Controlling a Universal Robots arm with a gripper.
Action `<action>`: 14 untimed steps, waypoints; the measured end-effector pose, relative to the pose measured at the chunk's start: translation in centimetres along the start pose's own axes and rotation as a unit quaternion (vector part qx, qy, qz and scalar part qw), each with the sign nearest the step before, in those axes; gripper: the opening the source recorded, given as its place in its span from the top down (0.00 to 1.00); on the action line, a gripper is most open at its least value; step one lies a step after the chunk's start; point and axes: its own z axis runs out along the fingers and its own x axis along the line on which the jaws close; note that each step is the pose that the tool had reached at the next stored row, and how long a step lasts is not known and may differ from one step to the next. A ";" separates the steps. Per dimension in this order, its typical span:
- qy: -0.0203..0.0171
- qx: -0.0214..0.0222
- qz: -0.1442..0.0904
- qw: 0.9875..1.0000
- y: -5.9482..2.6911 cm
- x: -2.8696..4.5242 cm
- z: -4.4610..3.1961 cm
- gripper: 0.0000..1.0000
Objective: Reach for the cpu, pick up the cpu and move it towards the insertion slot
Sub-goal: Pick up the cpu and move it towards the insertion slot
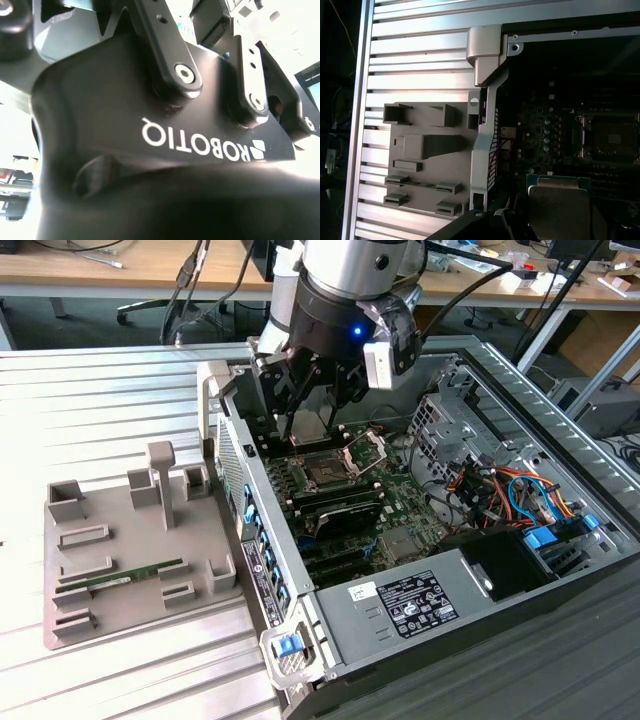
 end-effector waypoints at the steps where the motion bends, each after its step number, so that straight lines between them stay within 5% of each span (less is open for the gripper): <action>1: 0.000 0.000 0.000 1.000 -0.01 -0.03 0.18 0.45; 7: 0.000 0.000 0.000 1.000 -0.11 -0.63 1.29 0.45; 14: 0.000 0.000 0.000 1.000 -0.27 -2.55 2.14 0.45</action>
